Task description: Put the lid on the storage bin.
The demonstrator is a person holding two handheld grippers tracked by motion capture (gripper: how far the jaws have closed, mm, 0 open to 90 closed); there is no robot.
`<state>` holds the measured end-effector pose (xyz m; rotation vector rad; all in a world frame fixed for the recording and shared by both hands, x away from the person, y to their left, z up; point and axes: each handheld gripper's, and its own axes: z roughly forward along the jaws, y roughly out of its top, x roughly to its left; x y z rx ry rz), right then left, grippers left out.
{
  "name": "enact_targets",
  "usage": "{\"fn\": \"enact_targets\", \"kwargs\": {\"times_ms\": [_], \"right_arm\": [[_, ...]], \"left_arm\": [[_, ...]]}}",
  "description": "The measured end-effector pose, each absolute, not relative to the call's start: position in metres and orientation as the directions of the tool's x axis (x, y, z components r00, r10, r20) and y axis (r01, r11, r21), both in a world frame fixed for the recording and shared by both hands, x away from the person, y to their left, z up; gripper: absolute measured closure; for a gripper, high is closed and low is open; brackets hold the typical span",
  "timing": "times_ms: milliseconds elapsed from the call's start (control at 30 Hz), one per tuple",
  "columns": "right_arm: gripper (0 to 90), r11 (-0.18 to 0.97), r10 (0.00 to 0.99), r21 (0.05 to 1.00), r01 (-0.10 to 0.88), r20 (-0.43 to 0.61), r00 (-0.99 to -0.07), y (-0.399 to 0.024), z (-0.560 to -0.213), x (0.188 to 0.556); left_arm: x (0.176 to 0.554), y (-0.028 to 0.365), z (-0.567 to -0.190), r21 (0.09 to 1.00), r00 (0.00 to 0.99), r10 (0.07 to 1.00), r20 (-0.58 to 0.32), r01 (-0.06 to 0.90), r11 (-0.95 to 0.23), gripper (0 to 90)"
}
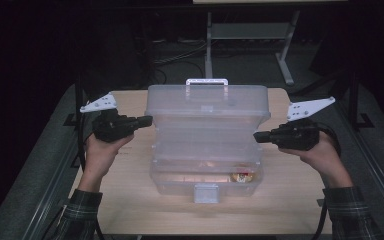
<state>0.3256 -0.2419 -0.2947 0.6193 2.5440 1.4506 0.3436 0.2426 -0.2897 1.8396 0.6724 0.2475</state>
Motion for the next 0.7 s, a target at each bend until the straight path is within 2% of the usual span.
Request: {"fn": "enact_targets", "kwargs": {"times_ms": [433, 700], "right_arm": [[90.0, 0.374, 0.506, 0.878, 0.298, 0.076, -0.859, -0.263, -0.298, 0.325], [90.0, 0.344, 0.519, 0.892, 0.294, 0.081, -0.851, -0.268, -0.299, 0.324]], "left_arm": [[0.337, 0.246, -0.296, 0.914, 0.817, 0.556, -0.154, 0.331, -0.233, 90.0], [0.333, 0.247, -0.300, 0.917, 0.823, 0.547, -0.152, 0.324, -0.232, 90.0]]}}
